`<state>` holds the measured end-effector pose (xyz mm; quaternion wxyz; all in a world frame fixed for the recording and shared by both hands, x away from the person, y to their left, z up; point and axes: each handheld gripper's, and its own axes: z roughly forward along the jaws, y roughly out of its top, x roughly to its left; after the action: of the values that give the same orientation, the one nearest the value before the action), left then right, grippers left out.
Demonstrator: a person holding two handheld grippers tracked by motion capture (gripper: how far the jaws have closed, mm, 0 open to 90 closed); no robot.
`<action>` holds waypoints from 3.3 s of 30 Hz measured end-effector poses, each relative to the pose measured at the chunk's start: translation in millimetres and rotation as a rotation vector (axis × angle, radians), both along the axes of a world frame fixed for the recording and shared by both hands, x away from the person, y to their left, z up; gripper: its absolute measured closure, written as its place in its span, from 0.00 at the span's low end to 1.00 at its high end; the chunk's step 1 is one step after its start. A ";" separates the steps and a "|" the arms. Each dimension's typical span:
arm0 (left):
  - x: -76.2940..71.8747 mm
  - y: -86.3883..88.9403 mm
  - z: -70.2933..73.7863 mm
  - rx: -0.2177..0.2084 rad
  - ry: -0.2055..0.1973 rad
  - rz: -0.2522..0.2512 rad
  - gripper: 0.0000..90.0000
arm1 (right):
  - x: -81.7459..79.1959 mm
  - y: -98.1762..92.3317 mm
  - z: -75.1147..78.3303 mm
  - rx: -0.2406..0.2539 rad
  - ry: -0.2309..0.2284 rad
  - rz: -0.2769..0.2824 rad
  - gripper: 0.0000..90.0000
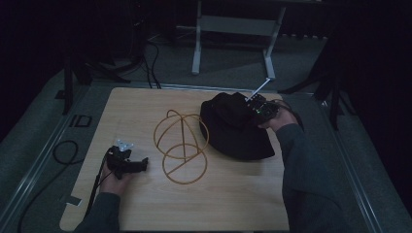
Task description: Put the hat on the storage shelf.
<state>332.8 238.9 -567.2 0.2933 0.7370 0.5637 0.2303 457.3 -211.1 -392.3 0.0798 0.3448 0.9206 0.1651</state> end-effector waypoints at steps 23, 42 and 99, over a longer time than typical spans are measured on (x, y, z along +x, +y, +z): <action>0.0 0.1 0.0 0.002 0.000 -0.001 0.02 | -17.4 -8.8 27.4 0.010 -0.047 0.048 0.96; 0.0 0.0 0.1 0.000 0.000 0.000 0.02 | -27.2 -9.9 50.8 0.016 -0.083 0.086 0.96; -0.2 0.1 0.4 0.001 0.005 -0.003 0.02 | -51.4 -25.6 95.0 0.029 -0.140 0.148 0.96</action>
<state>332.6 239.0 -566.8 0.2917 0.7387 0.5631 0.2281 405.9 -236.7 -297.3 0.1268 0.2646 0.9332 0.2075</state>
